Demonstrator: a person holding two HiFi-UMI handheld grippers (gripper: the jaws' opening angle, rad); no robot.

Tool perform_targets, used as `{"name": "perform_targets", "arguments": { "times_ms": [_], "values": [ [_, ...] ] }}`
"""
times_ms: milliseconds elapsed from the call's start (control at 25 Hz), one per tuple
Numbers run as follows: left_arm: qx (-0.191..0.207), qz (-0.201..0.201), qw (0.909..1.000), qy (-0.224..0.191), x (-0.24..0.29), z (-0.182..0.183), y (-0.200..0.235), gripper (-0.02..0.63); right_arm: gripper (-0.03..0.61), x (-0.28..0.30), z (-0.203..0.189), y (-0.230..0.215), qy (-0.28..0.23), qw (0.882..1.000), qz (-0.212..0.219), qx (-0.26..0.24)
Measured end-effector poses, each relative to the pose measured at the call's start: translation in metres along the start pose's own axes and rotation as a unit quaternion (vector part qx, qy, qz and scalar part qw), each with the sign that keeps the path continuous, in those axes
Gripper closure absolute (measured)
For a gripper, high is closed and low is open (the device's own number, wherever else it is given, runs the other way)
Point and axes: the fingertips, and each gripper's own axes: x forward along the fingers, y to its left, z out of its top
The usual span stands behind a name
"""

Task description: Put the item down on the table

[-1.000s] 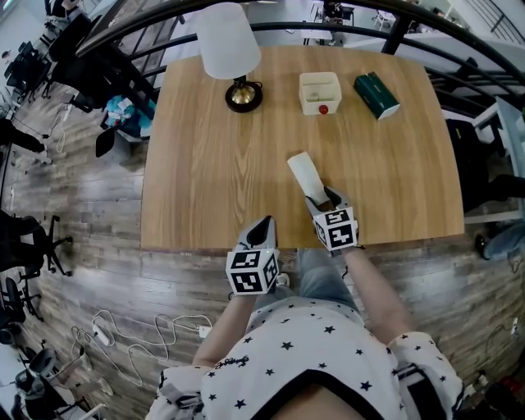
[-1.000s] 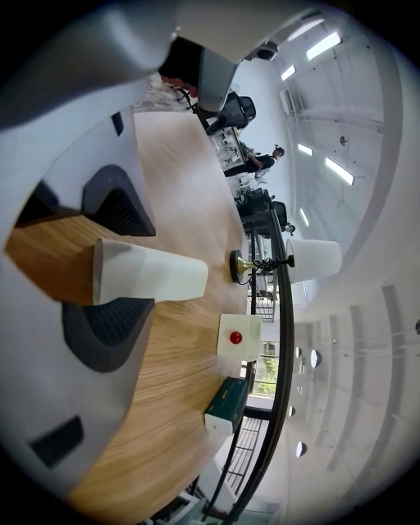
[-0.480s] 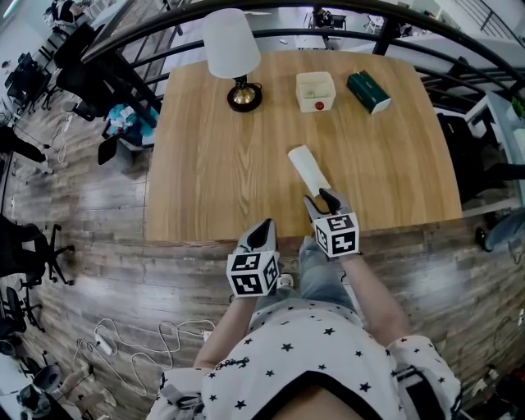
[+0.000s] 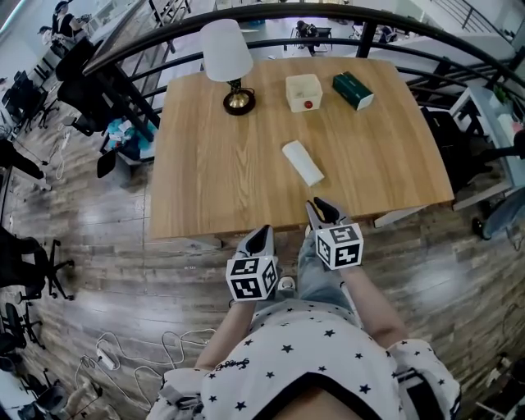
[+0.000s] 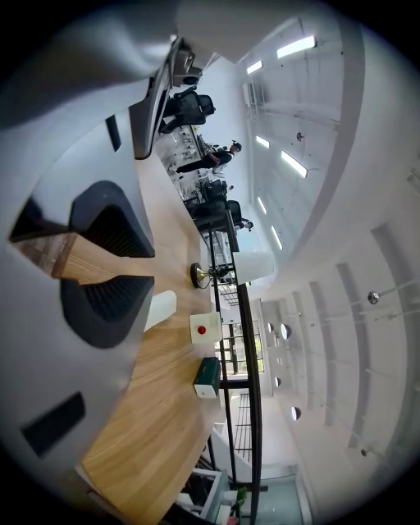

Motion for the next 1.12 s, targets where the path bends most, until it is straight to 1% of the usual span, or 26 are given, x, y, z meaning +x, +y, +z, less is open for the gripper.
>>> {"name": "perform_targets", "arguments": {
  "times_ms": [160,440,760,960,1120],
  "values": [
    [0.008,-0.010,0.9999,-0.007,-0.015,-0.004,-0.009,0.601,0.550,-0.028,0.002,0.011,-0.020,1.000,-0.008,0.005],
    [0.024,-0.029,0.9992,-0.013,-0.039,-0.013,-0.021,0.601,0.580,-0.072,0.001,0.033,-0.050,0.999,-0.016,0.016],
    [0.031,-0.035,0.9985,-0.026,-0.052,-0.012,-0.025,0.601,0.583,-0.097,0.004,0.042,-0.070,0.997,-0.024,0.012],
    [0.029,-0.038,0.9984,-0.030,-0.051,-0.011,-0.027,0.601,0.584,-0.100,0.004,0.045,-0.065,0.998,-0.024,0.003],
    [0.028,-0.040,0.9985,-0.025,-0.048,-0.012,-0.027,0.601,0.584,-0.099,0.007,0.045,-0.066,0.998,-0.021,0.003]
  ]
}}
